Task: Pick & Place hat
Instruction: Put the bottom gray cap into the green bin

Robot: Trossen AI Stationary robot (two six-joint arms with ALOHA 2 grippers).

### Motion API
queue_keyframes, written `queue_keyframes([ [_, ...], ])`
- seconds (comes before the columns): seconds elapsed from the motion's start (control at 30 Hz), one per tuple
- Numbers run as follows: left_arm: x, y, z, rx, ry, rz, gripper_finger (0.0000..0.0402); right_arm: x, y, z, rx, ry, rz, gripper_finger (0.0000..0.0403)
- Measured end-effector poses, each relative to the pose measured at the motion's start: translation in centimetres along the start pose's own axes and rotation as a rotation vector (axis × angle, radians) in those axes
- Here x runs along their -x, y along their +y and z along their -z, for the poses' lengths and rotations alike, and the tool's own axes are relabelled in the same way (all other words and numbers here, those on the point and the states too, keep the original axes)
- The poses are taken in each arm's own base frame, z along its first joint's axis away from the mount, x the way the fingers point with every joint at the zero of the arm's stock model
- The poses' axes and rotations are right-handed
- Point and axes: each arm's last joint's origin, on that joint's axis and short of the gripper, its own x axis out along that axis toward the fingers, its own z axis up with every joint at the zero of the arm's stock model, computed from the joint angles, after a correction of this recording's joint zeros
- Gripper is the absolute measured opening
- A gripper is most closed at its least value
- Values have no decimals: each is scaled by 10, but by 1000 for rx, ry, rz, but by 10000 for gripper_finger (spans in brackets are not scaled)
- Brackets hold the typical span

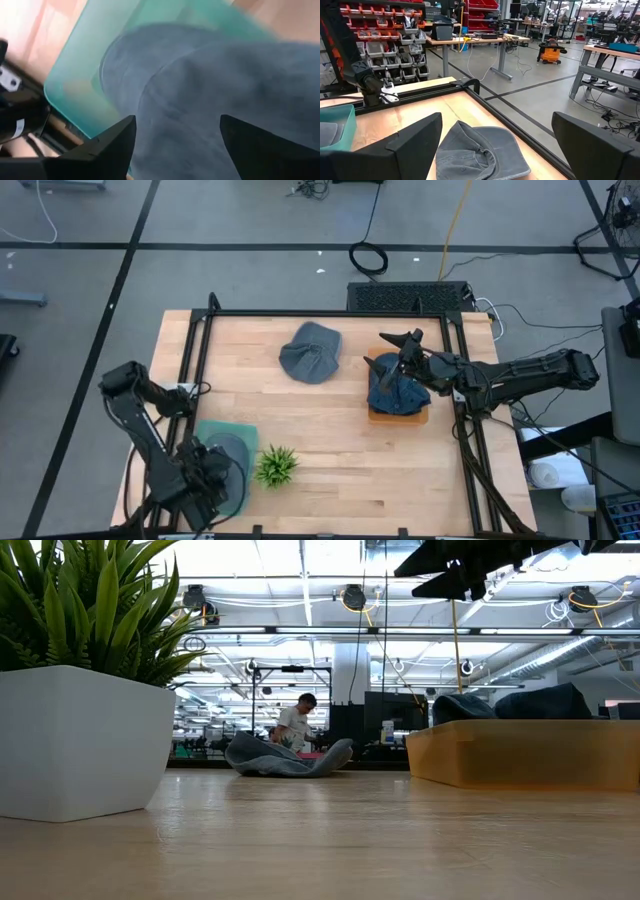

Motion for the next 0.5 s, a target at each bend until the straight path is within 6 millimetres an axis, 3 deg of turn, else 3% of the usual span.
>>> queue_keyframes([
  [0.5, -69, 21, 1, 76, 50, -229, 251, 0, 0, 1, -17, 10, 0, 366],
])
